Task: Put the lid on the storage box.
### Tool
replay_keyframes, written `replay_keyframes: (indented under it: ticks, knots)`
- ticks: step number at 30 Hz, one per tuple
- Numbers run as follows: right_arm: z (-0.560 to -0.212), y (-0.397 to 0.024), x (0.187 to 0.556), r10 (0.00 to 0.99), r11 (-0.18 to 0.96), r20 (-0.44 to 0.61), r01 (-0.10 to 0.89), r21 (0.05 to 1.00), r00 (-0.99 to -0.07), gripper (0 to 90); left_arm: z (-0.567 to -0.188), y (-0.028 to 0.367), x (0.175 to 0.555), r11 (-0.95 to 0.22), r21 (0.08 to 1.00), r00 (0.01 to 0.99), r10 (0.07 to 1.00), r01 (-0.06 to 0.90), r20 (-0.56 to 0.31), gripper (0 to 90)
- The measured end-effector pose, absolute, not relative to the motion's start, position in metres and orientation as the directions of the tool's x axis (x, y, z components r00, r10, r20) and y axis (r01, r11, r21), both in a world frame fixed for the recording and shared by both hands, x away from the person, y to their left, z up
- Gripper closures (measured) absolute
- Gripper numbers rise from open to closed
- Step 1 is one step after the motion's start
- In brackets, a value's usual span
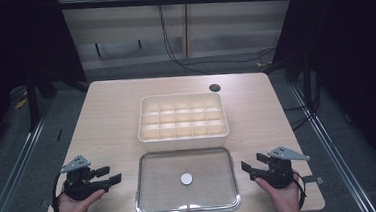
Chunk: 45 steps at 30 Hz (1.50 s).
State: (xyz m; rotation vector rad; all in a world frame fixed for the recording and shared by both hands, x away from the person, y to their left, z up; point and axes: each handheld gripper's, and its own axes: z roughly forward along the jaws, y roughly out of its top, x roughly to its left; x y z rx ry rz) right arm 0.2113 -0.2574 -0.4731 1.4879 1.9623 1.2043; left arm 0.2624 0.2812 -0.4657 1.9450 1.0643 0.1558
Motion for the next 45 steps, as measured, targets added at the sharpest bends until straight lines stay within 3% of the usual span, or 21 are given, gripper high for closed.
replay_keyframes:
  ticks: [4,12,18,24,25,31,34,37,45]
  knots:
    - [-0.472,-0.256,0.21,0.917,0.069,0.176,0.576,0.814,-0.358,33.3,-0.465,0.282,0.261,-0.237,0.752,0.625,0.728,0.615,-0.281,37.4]
    - [-0.466,-0.257,0.207,0.902,0.058,0.21,0.587,0.807,-0.378,43.2,-0.46,0.279,0.256,-0.247,0.763,0.643,0.717,0.597,-0.271,43.4]
    - [-0.449,-0.254,0.207,0.869,0.073,0.24,0.591,0.803,-0.434,44.0,-0.453,0.272,0.255,-0.26,0.773,0.675,0.684,0.579,-0.276,49.8]
    - [-0.44,-0.247,0.212,0.852,0.093,0.248,0.601,0.794,-0.46,45.2,-0.45,0.261,0.259,-0.244,0.775,0.675,0.676,0.584,-0.295,46.8]
    - [-0.439,-0.245,0.214,0.851,0.096,0.25,0.605,0.791,-0.462,45.4,-0.449,0.261,0.259,-0.25,0.775,0.682,0.669,0.58,-0.295,50.8]
    - [-0.434,-0.236,0.228,0.829,0.137,0.257,0.626,0.767,-0.497,48.1,-0.44,0.252,0.27,-0.296,0.771,0.692,0.678,0.565,-0.247,51.4]
    - [-0.431,-0.231,0.236,0.814,0.13,0.277,0.624,0.77,-0.511,41.8,-0.437,0.251,0.281,-0.301,0.768,0.691,0.681,0.565,-0.242,53.3]
    - [-0.433,-0.229,0.241,0.812,0.121,0.282,0.62,0.775,-0.512,42.0,-0.442,0.25,0.284,-0.265,0.773,0.681,0.678,0.576,-0.276,53.6]
    - [-0.449,-0.23,0.251,0.827,0.126,0.291,0.663,0.738,-0.481,46.3,-0.456,0.249,0.283,-0.315,0.732,0.68,0.682,0.605,-0.269,52.5]
